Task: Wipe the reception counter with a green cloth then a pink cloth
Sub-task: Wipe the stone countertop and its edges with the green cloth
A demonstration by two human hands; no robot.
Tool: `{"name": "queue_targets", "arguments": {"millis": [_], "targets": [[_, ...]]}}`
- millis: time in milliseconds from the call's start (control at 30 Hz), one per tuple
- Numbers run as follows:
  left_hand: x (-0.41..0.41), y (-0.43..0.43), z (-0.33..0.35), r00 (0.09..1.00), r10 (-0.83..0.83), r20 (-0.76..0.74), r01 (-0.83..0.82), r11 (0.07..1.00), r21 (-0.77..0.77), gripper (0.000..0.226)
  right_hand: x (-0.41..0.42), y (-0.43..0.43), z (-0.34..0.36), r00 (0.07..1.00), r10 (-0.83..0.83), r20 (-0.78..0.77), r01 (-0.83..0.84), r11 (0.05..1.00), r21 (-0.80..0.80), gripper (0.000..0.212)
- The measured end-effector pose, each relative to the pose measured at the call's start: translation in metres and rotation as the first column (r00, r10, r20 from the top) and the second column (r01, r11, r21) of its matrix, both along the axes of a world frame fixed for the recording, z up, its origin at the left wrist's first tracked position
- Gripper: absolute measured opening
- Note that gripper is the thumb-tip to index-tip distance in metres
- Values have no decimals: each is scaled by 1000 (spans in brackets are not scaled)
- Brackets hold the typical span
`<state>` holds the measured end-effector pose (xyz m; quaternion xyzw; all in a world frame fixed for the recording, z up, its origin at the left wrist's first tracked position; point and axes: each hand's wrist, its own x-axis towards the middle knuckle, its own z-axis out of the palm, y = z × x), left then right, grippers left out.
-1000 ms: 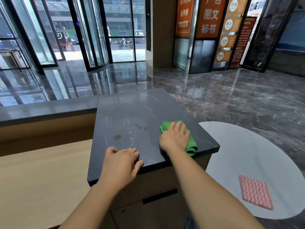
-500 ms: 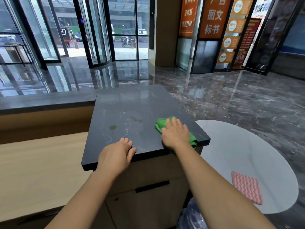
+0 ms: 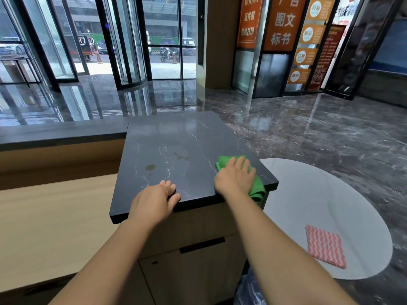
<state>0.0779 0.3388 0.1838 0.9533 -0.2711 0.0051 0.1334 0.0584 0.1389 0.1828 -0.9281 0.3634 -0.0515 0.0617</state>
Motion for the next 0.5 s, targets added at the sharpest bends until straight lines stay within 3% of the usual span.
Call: {"name": "queue_targets", "arguments": {"millis": [200,367,500], "targets": [[2,0,2,1000,19,2,-19,1000,25,40,1,74,-1,975,221,14,-221,975,-7,64],[2,0,7,1000,12,2,-12,999,43,42,-8,39,-2,904,425,42,-424,905,-38,56],[1,2,5,1000,6,-1,-6,999,40,40,-13,-24,1,946,324,8,-323,944,-63,52]]}}
